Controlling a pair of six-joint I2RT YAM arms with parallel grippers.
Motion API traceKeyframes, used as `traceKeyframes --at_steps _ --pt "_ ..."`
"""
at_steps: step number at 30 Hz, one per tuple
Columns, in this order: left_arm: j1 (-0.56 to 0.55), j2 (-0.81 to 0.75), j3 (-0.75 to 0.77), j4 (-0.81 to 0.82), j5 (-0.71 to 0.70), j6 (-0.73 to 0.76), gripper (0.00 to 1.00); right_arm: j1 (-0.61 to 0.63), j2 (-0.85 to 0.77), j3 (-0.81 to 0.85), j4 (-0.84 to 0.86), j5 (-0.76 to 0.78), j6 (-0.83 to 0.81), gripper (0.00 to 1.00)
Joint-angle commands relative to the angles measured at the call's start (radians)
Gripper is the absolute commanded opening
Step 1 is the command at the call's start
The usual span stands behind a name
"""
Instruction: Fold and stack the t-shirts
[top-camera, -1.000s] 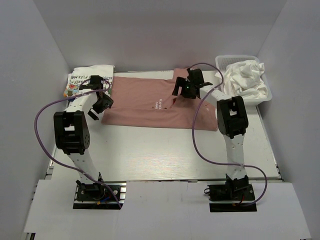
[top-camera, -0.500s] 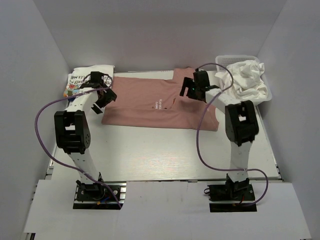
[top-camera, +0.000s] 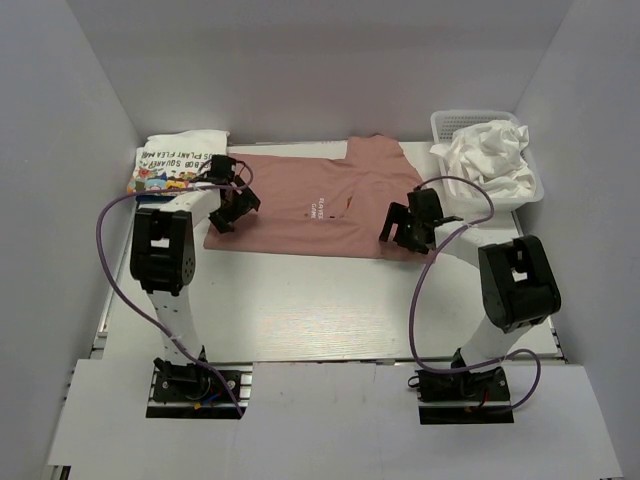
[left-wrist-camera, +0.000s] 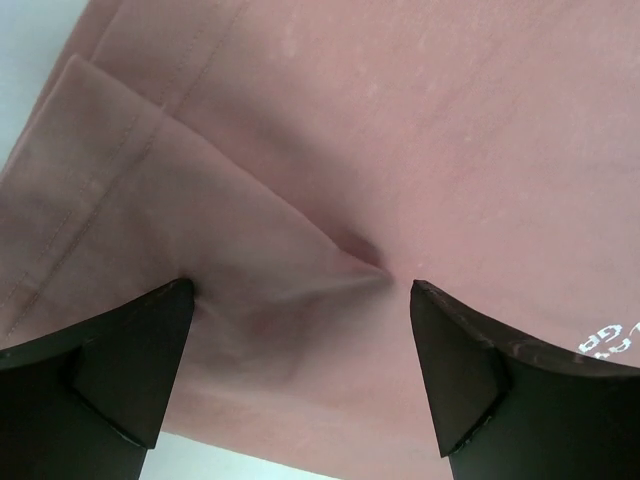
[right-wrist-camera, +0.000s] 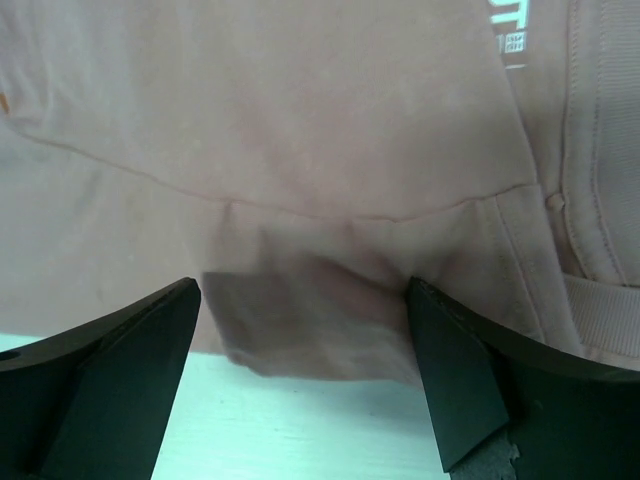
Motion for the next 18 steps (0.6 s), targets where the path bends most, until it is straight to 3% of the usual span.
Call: traceKeyframes --at_steps 1,6,11,14,18 --pt "-0.013 -0.033 -0.152 -0.052 -0.013 -0.02 1.0 -0.015 -0.018 -0.087 -0.095 0.01 0.062 0.9" --pt "-0.044 -0.159 -0.393 -0.102 -0.058 -0.055 1.0 -0.015 -0.22 -0.274 -0.158 0.032 0.123 0.9" --pt "-0.088 -0.352 -0.657 -0.128 -0.044 -0.098 1.0 -0.01 -0.45 -0.439 -0.331 0.076 0.188 0.9" --pt "-0.12 -0.505 -0.723 -0.194 0.017 -0.124 1.0 -0.004 -0.598 -0.481 -0.405 0.018 0.197 0.9" --pt "-0.131 -0.715 -0.734 -0.28 -0.031 -0.161 1.0 0.0 -0.751 -0.441 -0.425 0.005 0.139 0.9"
